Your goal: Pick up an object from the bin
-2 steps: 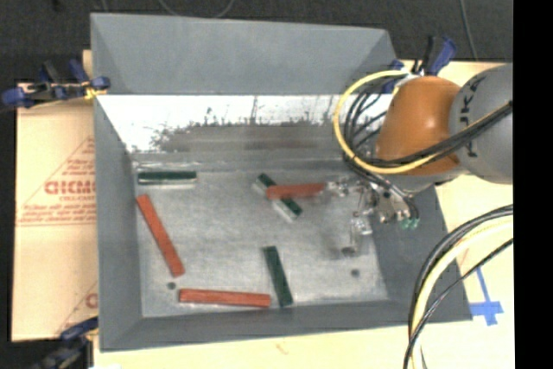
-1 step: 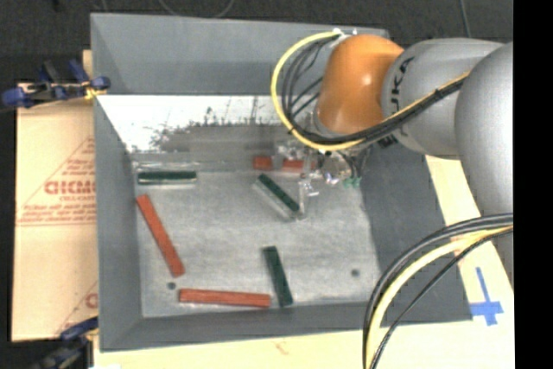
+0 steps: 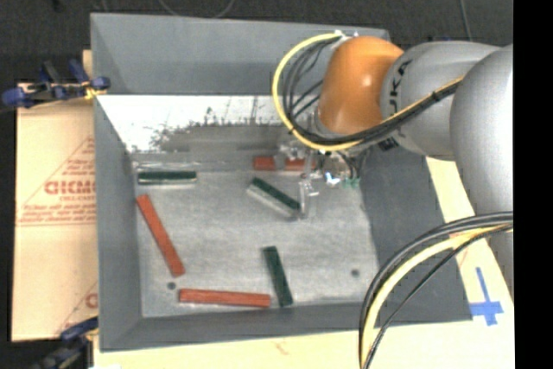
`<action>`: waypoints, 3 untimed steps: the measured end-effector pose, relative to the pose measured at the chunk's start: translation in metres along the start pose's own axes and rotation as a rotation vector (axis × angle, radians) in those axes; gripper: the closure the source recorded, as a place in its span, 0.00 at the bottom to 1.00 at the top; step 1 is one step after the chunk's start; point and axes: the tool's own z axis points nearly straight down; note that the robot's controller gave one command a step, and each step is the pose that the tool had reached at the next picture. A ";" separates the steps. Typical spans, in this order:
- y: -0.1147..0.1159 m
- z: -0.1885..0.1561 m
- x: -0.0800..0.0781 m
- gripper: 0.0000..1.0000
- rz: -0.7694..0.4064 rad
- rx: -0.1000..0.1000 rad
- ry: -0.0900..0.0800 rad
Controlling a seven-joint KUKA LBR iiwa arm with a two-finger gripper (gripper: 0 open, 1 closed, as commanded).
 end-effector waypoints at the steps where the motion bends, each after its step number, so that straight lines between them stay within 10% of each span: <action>1: 0.029 0.007 -0.011 0.00 0.173 0.002 0.000; 2: 0.028 0.004 -0.013 1.00 0.170 0.004 -0.007; 3: 0.028 0.008 -0.009 0.00 0.168 0.005 0.005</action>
Offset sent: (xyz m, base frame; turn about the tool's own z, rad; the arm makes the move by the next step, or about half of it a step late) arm 0.0045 0.0314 -0.0090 0.1745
